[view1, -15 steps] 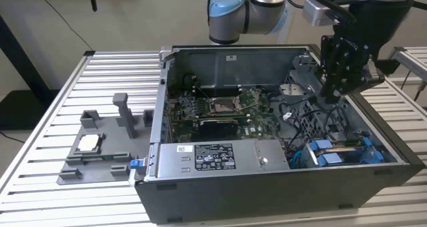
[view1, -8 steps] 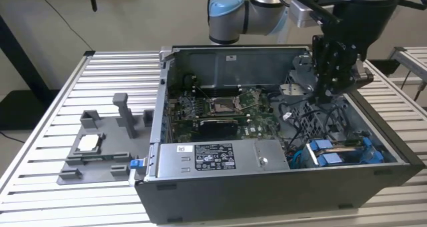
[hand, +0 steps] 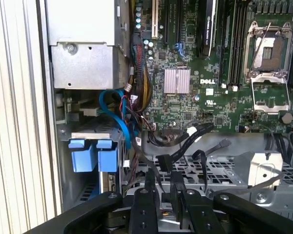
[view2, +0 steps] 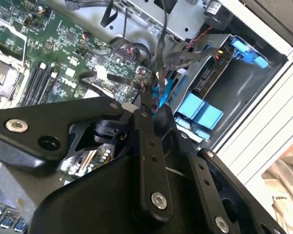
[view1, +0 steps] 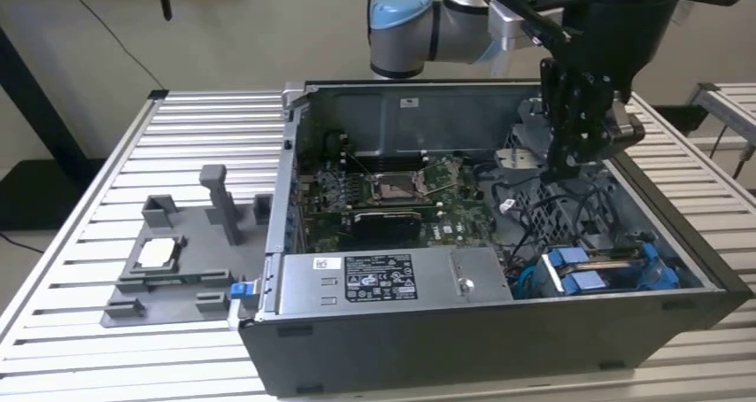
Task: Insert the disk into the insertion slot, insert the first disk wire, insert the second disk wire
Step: 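Insert the second disk wire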
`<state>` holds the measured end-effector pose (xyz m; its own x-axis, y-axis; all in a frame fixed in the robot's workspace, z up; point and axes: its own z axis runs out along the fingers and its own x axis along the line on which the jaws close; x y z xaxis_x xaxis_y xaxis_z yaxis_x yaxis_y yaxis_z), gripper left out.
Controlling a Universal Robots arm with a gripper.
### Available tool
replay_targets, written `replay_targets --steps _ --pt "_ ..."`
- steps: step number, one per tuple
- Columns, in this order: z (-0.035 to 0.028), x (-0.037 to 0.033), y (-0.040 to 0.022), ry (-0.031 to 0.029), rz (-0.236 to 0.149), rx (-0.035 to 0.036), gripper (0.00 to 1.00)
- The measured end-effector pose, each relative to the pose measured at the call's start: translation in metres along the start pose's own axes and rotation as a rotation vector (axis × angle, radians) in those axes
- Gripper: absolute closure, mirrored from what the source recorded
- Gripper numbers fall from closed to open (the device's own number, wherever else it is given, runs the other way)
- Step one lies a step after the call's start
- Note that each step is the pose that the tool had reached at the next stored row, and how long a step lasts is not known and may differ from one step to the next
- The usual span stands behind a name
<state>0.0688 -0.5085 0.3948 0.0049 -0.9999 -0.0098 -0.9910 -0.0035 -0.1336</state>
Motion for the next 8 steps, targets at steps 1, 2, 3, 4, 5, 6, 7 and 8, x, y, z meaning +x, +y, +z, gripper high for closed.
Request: replay_targets --steps 1,2,3,4,5,6,7,8 --pt "-0.0004 -0.0003 0.0018 0.0 0.0 0.0073 0.73" --pt "-0.0009 -0.0004 0.0036 0.0001 0.0 0.015 0.73" --pt "-0.0011 -0.0005 0.0055 0.0001 0.0 0.0227 0.73" --pt "-0.0014 -0.0006 0.0079 0.0005 0.0 0.0291 0.73" --pt "-0.0016 -0.0008 0.0098 0.0056 -0.001 0.0322 0.73" --pt "-0.0018 -0.0013 0.0115 0.0147 -0.003 0.0334 0.73" --pt "-0.0019 -0.0021 0.0132 0.025 -0.005 0.0339 0.73" --pt "-0.002 -0.0029 0.0149 0.0373 -0.007 0.0342 0.73"
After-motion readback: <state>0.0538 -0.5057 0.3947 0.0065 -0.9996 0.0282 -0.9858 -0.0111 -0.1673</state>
